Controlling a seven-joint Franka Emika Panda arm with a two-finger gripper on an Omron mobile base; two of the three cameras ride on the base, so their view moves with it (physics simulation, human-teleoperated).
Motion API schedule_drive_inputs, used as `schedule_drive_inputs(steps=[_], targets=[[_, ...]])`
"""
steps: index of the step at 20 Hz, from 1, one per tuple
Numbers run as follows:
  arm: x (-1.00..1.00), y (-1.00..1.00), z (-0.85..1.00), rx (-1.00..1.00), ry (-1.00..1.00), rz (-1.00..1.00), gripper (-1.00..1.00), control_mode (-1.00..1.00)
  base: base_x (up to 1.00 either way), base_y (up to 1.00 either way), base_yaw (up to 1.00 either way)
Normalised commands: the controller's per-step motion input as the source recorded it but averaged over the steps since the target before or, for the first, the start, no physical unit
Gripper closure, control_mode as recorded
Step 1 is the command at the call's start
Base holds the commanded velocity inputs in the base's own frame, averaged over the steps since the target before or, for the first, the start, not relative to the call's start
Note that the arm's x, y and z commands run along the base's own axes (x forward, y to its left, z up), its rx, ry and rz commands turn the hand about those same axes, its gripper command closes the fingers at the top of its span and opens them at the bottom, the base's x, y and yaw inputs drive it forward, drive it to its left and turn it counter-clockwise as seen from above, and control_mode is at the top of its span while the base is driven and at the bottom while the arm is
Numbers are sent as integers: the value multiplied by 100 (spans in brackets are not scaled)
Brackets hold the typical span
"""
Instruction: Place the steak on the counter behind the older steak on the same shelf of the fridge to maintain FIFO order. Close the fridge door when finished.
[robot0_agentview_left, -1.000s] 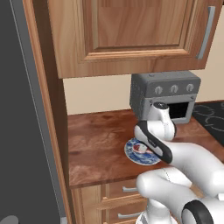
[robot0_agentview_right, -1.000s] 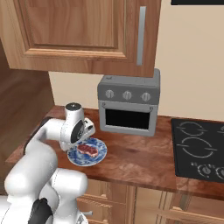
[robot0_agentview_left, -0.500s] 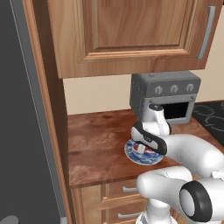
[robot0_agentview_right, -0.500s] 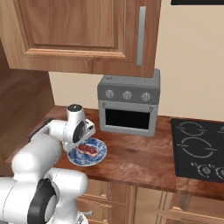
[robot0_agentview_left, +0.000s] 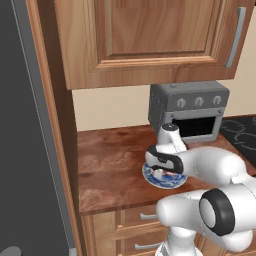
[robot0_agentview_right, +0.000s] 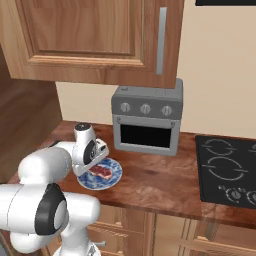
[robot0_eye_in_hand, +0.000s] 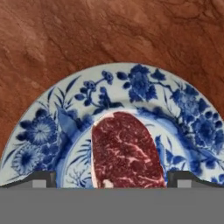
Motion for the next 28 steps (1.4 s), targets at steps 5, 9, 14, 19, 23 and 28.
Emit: schedule_drive_inputs(steps=[5,9,14,19,23,28], targets=[[20,0,-5,0,5,0,-100,-100,0,0,0],[19,0,-16,0,2,1,-100,-100,0,0,0],[13,-1,-32,0,0,4,-100,-100,0,0,0],[3,0,-38,0,0,7,-100,-100,0,0,0],[3,0,-40,0,5,5,-100,-100,0,0,0],[0,0,-20,-1,3,1,100,-100,0,0,0]])
